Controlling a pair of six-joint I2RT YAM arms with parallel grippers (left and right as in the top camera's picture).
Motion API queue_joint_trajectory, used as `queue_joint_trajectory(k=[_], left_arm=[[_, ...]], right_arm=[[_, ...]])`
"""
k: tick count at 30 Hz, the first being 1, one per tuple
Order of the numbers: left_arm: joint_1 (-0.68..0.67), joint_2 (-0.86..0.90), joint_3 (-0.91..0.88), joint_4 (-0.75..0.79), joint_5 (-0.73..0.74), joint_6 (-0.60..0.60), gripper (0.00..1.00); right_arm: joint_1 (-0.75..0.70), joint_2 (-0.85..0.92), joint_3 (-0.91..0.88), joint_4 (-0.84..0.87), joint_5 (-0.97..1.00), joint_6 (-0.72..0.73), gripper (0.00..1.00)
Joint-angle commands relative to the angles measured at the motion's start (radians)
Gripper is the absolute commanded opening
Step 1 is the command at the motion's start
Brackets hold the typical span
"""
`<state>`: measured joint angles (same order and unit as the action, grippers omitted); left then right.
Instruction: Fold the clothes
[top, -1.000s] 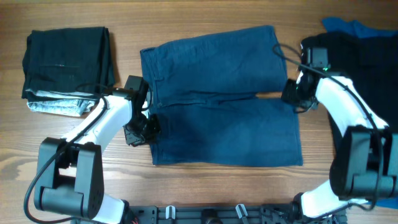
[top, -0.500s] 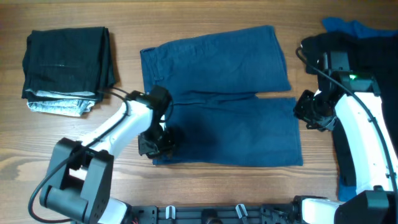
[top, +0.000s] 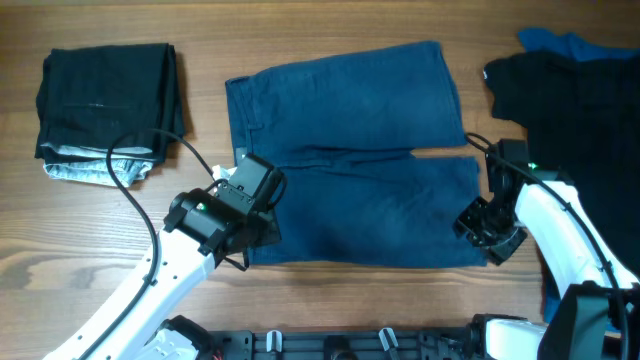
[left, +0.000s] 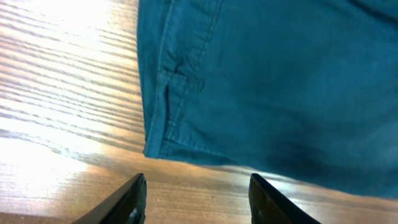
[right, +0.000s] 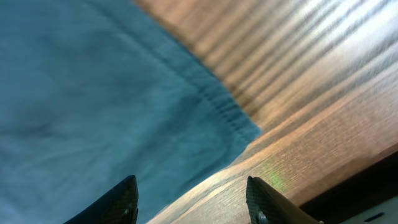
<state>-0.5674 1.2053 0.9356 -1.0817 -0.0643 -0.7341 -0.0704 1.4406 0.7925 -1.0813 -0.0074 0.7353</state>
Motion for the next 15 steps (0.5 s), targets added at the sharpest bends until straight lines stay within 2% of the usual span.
queue_joint_trajectory(k=[1, 6, 9, 15], left_arm=[[-0.002, 0.006, -0.003, -0.001, -0.05, -0.011, 0.58], [-0.002, 0.022, -0.003, 0.004, -0.105, -0.011, 0.61], [-0.002, 0.022, -0.003, 0.008, -0.106, -0.011, 0.62], [-0.002, 0.022, -0.003, 0.008, -0.106, -0.011, 0.64]], right_arm=[[-0.063, -0.011, -0.066, 0.047, -0.015, 0.064, 0.56], [-0.12, -0.011, -0.112, 0.176, -0.108, -0.003, 0.55], [-0.12, -0.011, -0.139, 0.232, -0.127, 0.005, 0.51], [-0.12, -0.011, -0.139, 0.185, -0.118, 0.006, 0.48]])
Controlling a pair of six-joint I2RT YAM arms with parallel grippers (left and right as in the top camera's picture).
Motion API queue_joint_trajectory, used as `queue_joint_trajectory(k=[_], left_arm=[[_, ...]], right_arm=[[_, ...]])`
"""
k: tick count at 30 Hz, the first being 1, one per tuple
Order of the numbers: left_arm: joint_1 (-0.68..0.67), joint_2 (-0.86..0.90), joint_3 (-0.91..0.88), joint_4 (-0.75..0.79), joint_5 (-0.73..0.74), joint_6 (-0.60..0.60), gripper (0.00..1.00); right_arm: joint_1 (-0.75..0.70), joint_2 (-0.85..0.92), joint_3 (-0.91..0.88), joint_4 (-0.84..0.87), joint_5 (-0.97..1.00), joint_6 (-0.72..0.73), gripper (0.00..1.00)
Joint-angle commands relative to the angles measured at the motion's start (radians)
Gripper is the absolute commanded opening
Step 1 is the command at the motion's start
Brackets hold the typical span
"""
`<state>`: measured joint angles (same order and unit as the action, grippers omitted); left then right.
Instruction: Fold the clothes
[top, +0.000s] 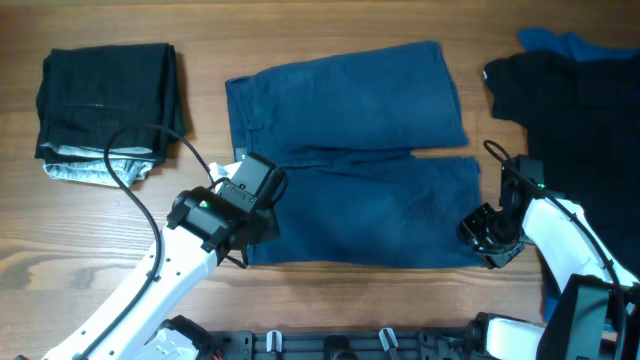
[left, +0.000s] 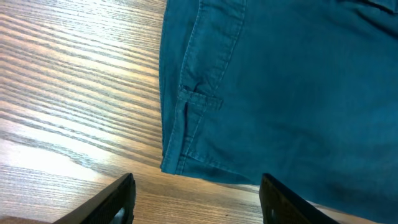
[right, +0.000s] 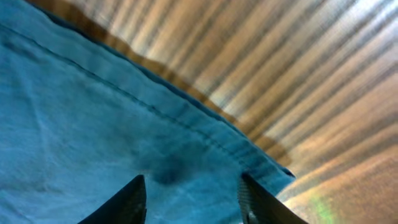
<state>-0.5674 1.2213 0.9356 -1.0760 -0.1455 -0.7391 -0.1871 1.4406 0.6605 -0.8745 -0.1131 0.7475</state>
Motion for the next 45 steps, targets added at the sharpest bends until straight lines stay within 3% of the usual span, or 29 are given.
queue_joint_trajectory(k=[1, 9, 11, 17, 20, 25, 28, 30, 31, 33, 39, 45], left_arm=[[-0.002, 0.006, -0.003, 0.002, -0.024, -0.006, 0.65], [-0.002, 0.006, -0.003, 0.002, -0.024, -0.006, 0.68], [-0.002, 0.006, -0.003, 0.003, -0.024, -0.006, 0.69], [-0.002, 0.006, -0.003, 0.006, -0.024, -0.006, 0.69], [-0.002, 0.006, -0.003, 0.003, -0.024, -0.006, 0.7], [-0.002, 0.006, -0.003, 0.002, -0.024, -0.006, 0.76], [-0.002, 0.006, -0.003, 0.002, 0.002, -0.006, 0.82], [-0.002, 0.006, -0.003, 0.001, 0.026, -0.006, 0.76], [-0.002, 0.006, -0.003, -0.002, 0.033, -0.006, 0.8], [-0.002, 0.006, -0.003, -0.012, 0.055, -0.007, 1.0], [-0.002, 0.006, -0.084, 0.015, 0.104, -0.236, 0.91], [-0.002, 0.006, -0.269, 0.144, 0.104, -0.368, 0.79]], right_arm=[[-0.003, -0.011, -0.007, -0.033, -0.001, -0.006, 0.5], [-0.003, -0.011, -0.008, -0.066, 0.043, 0.05, 0.55], [-0.003, -0.011, -0.012, -0.056, 0.049, 0.1, 0.61], [-0.003, -0.011, -0.071, 0.031, 0.037, 0.179, 0.63], [-0.003, -0.011, -0.079, 0.049, 0.034, 0.179, 0.54], [-0.003, -0.011, -0.079, 0.072, 0.034, 0.168, 0.18], [-0.003, -0.011, -0.079, 0.07, 0.014, 0.168, 0.1], [-0.003, -0.011, -0.079, 0.07, 0.008, 0.168, 0.05], [-0.003, -0.011, -0.079, 0.071, 0.008, 0.168, 0.04], [-0.003, -0.011, -0.079, 0.071, 0.007, 0.168, 0.04], [-0.003, -0.011, -0.079, 0.072, 0.008, 0.168, 0.06], [-0.003, -0.011, -0.079, 0.079, 0.008, 0.163, 0.06]])
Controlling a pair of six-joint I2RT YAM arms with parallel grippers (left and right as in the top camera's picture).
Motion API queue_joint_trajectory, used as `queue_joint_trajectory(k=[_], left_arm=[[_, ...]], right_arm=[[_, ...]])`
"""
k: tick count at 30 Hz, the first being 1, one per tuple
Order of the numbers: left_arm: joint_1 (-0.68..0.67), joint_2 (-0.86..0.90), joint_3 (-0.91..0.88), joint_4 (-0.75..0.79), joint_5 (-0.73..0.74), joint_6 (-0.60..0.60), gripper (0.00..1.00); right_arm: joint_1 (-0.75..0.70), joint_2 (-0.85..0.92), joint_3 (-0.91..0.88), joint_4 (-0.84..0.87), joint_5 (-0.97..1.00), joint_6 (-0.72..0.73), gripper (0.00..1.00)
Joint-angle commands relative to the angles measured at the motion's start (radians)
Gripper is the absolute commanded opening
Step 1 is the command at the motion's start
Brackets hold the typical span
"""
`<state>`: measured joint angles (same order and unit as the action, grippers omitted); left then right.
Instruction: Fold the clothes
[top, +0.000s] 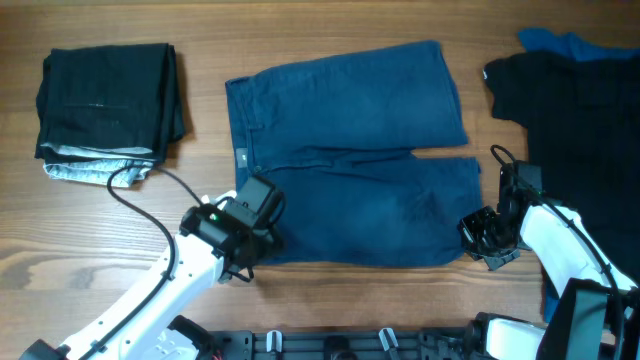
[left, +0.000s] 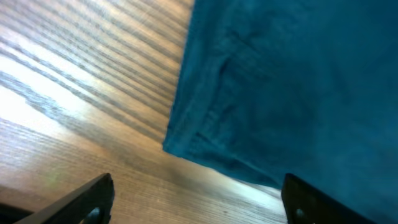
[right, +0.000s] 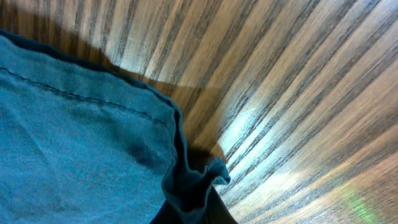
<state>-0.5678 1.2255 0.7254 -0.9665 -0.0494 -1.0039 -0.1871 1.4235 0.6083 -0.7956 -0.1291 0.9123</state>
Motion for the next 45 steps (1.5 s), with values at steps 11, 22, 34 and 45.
queue_joint_trajectory(k=[11, 22, 34, 45], left_arm=[[-0.001, 0.038, -0.138, 0.164, 0.108, -0.195, 0.72], [0.191, 0.082, -0.138, 0.19, 0.086, -0.047, 0.73], [0.19, 0.093, -0.141, 0.246, 0.086, 0.011, 0.7], [0.19, 0.147, -0.204, 0.298, 0.135, 0.01, 0.59]], right_arm=[[-0.003, 0.006, -0.026, 0.014, 0.016, -0.024, 0.08], [-0.003, 0.006, -0.026, 0.024, 0.016, -0.048, 0.11], [-0.003, 0.006, -0.026, 0.026, 0.017, -0.049, 0.12], [-0.003, 0.006, -0.026, 0.028, 0.017, -0.049, 0.15]])
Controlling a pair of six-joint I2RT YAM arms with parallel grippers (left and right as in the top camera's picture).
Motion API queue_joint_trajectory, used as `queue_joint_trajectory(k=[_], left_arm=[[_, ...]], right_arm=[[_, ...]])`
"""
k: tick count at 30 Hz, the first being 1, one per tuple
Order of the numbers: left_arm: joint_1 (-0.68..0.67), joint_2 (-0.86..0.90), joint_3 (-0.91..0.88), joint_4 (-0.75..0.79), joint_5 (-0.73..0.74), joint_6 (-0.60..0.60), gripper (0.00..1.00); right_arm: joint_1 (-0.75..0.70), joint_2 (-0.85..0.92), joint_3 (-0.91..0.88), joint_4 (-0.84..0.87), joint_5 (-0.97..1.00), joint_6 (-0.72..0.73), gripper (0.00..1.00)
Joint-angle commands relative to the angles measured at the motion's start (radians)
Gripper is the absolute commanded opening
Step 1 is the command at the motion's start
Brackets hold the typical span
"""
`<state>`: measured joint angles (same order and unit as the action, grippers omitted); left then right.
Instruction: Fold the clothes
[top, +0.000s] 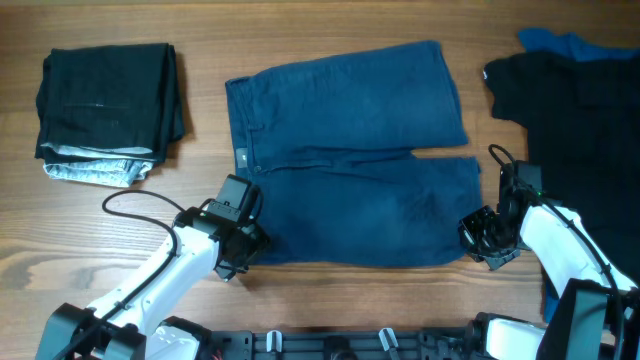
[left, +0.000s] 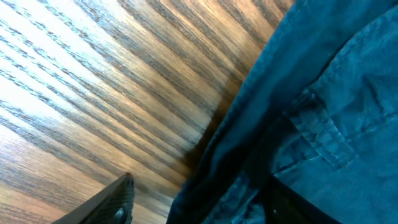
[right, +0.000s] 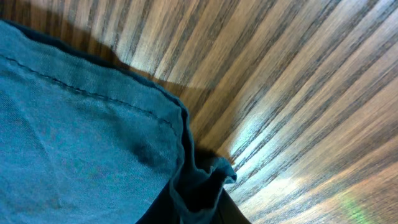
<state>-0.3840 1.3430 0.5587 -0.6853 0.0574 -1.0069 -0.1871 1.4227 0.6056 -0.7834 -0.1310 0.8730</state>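
Observation:
Dark blue shorts (top: 350, 150) lie flat mid-table, waistband to the left, legs to the right. My left gripper (top: 243, 250) is at the shorts' near-left waistband corner. In the left wrist view the shorts (left: 323, 93) reach down between the fingers of the left gripper (left: 199, 208), which stand apart around the cloth. My right gripper (top: 472, 232) is at the near-right hem corner. The right wrist view shows the right gripper (right: 193, 208) shut on a bunched fold of the shorts' hem (right: 74, 124).
A folded black garment (top: 105, 100) rests on a grey one (top: 90, 172) at the far left. A black clothes pile (top: 580, 110) and a blue cloth (top: 560, 42) lie at the right. A rail (top: 350, 345) runs along the near table edge.
My left gripper has moved left and onto the waistband corner, so cloth now lies between its open fingers. The right gripper stays shut on the hem corner, almost unmoved.
Both grippers first hovered open at the shorts' near corners. Then the right one sat low over the hem corner, still open. After that it was shut on bunched hem cloth, the left open before the waistband corner. Now the left straddles that corner.

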Motion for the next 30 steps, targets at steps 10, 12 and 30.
queue_joint_trajectory(k=[10, 12, 30], left_arm=[[0.006, 0.03, -0.038, 0.027, 0.063, 0.061, 0.38], [0.006, 0.03, -0.038, 0.027, 0.068, 0.061, 0.5], [0.006, 0.03, -0.038, -0.006, 0.105, 0.023, 0.56]], right_arm=[[-0.003, 0.007, -0.024, 0.024, 0.018, -0.01, 0.16], [-0.003, 0.007, -0.024, 0.024, 0.019, -0.01, 0.17], [-0.003, 0.007, -0.024, 0.037, 0.006, -0.041, 0.15]])
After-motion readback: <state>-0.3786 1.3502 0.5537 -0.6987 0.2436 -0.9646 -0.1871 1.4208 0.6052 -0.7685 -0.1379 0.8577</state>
